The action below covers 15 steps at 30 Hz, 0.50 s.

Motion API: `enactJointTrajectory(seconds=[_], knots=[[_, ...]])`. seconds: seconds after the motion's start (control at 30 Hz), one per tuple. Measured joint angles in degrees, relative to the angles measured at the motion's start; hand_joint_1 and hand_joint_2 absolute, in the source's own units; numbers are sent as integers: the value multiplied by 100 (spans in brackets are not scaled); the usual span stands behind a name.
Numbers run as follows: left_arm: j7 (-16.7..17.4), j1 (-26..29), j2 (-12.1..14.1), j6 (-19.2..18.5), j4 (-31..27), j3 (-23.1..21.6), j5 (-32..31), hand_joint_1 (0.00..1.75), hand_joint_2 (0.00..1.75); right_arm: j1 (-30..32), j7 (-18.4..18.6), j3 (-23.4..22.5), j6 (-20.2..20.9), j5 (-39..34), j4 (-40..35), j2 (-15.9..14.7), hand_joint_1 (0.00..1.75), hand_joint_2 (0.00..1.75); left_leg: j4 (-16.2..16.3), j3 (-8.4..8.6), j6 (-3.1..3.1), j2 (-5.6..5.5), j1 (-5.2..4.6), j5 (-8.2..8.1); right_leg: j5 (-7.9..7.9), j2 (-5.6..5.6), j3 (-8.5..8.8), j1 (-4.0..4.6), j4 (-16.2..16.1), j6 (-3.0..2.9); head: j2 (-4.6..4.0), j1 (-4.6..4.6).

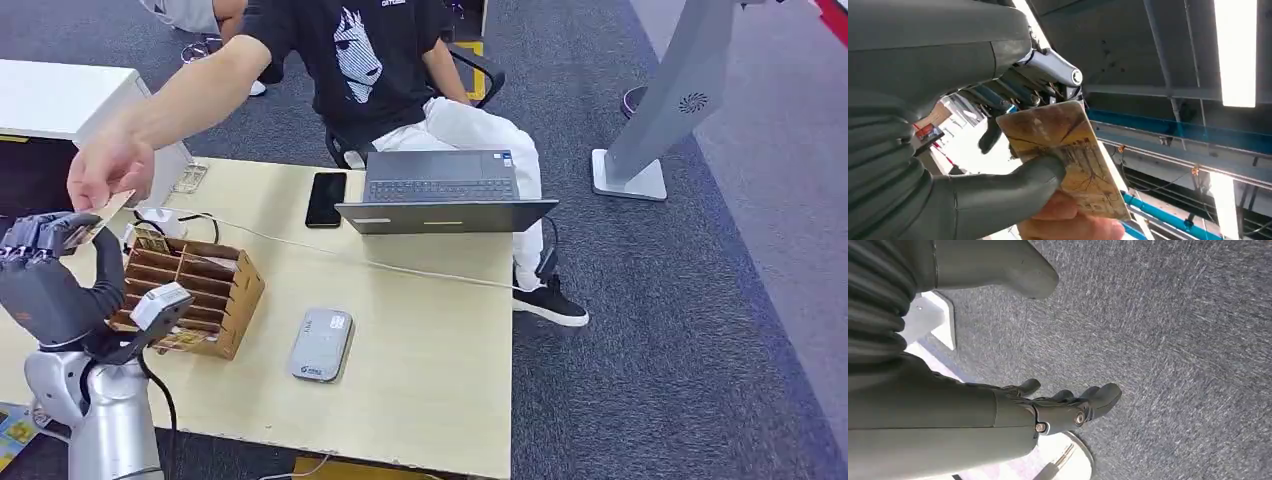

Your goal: Pass the card to the sensor for recognition and then transmit it.

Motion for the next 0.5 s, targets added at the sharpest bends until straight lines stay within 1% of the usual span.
enactJointTrajectory(seconds=[0.5], knots=[[-2,1,-11,0,0,-87,210,175,175,15,0,0,-7,0,0,0,0,175,0,-1,0,0,0,0,0,0,0,0,0,0,0,0]])
